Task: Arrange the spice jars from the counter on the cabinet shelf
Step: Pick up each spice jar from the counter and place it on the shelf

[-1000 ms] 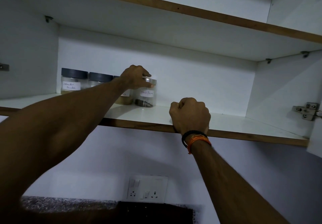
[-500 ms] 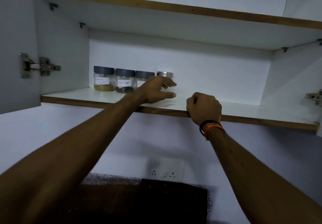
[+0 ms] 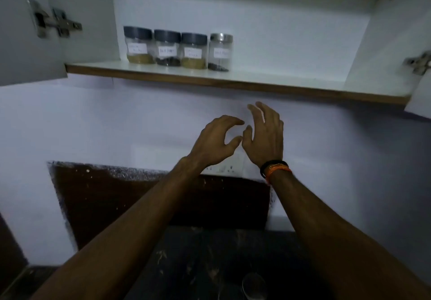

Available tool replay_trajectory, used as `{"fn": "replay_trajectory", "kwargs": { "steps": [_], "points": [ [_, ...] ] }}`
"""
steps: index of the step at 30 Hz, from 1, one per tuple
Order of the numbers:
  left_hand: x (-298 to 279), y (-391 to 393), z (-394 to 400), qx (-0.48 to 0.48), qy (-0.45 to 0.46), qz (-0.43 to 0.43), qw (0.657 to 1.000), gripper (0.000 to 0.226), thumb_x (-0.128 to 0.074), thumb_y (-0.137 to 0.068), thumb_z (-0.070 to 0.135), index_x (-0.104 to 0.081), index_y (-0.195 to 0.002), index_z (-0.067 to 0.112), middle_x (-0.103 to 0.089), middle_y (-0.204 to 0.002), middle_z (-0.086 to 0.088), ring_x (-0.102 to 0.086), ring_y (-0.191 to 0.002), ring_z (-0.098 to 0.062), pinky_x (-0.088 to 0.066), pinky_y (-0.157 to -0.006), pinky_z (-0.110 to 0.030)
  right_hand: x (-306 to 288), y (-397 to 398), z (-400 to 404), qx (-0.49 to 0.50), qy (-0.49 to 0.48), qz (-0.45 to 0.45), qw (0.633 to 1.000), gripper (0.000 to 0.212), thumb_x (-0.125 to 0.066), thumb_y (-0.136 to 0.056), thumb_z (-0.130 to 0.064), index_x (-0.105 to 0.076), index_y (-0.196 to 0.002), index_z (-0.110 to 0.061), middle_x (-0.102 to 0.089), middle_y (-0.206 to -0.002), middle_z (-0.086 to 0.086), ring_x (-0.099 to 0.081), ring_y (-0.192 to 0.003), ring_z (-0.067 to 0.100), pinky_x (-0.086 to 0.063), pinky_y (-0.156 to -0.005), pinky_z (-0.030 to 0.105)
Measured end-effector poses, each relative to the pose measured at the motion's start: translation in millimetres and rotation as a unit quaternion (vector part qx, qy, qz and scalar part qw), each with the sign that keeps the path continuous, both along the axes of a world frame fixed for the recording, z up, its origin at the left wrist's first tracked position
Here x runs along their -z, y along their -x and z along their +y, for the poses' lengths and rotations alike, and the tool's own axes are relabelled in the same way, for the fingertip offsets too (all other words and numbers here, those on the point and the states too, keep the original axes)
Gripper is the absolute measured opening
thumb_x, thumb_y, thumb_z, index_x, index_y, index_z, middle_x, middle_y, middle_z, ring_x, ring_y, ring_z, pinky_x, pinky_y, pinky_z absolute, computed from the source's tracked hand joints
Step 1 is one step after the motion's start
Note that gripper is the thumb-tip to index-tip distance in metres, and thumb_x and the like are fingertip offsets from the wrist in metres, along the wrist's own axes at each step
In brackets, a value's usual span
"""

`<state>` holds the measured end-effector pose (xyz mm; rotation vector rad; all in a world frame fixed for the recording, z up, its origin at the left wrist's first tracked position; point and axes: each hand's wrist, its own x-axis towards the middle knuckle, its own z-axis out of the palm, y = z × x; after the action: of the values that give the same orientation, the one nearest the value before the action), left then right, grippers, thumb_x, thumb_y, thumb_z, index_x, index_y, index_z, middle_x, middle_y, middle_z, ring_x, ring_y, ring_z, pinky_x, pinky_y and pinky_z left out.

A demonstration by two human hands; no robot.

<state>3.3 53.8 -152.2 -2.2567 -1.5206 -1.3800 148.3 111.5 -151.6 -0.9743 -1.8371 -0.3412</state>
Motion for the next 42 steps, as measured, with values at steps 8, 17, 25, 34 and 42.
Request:
{"fn": "replay_trajectory", "kwargs": {
  "steps": [8, 17, 25, 34, 42],
  "points": [
    [127, -15, -18, 0.019, 0.257, 0.006, 0.966, 0.04, -0.073, -0.087, 0.019, -0.066, -0.126, 0.012, -0.07, -0.121, -0.006, -0.064, -0.11, -0.019, -0.049, -0.096, -0.028, 144, -38, -45, -0.007, 0.259, -0.097, 0.961, 0.035, -0.053, -0.08, -0.011, -0.067, -0.112, -0.009, -0.06, -0.116, 0.013, -0.055, -0.104, 0.033, -0.044, -0.092, 0.046],
    [257, -37, -66, 0.04, 0.47, 0.017, 0.882, 0.023, -0.067, -0.087, 0.014, -0.067, -0.11, 0.012, -0.069, -0.109, -0.006, -0.066, -0.1, -0.021, -0.052, -0.087, -0.035, 269, -58, -105, 0.0, 0.442, -0.148, 0.885, 0.02, -0.059, -0.086, -0.019, -0.066, -0.104, -0.012, -0.061, -0.111, 0.012, -0.058, -0.103, 0.032, -0.046, -0.091, 0.043],
    [318, -53, -104, 0.036, 0.512, -0.009, 0.858, 0.017, -0.062, -0.093, 0.013, -0.066, -0.109, 0.009, -0.069, -0.105, -0.006, -0.067, -0.094, -0.018, -0.053, -0.077, -0.021, 338, -76, -150, 0.083, 0.481, -0.212, 0.846, 0.036, -0.053, -0.09, -0.043, -0.06, -0.117, -0.02, -0.056, -0.126, 0.006, -0.051, -0.117, 0.028, -0.042, -0.095, 0.042],
    [344, -65, -113, 0.034, 0.534, -0.032, 0.844, 0.028, -0.068, -0.091, 0.015, -0.067, -0.118, 0.01, -0.071, -0.112, -0.004, -0.067, -0.091, -0.006, -0.045, -0.063, -0.009, 361, -103, -175, 0.155, 0.501, -0.284, 0.803, 0.068, -0.063, -0.071, -0.049, -0.044, -0.128, -0.016, -0.049, -0.126, 0.01, -0.046, -0.114, 0.03, -0.036, -0.094, 0.042],
    [346, -69, -120, 0.036, 0.535, -0.09, 0.839, 0.027, -0.065, -0.095, 0.018, -0.066, -0.121, 0.019, -0.071, -0.117, 0.001, -0.06, -0.083, 0.007, -0.048, -0.067, -0.01, 366, -114, -171, 0.134, 0.514, -0.339, 0.777, 0.086, -0.071, -0.073, -0.05, -0.031, -0.143, -0.021, -0.05, -0.132, 0.01, -0.044, -0.122, 0.031, -0.034, -0.103, 0.044]
  ]
}}
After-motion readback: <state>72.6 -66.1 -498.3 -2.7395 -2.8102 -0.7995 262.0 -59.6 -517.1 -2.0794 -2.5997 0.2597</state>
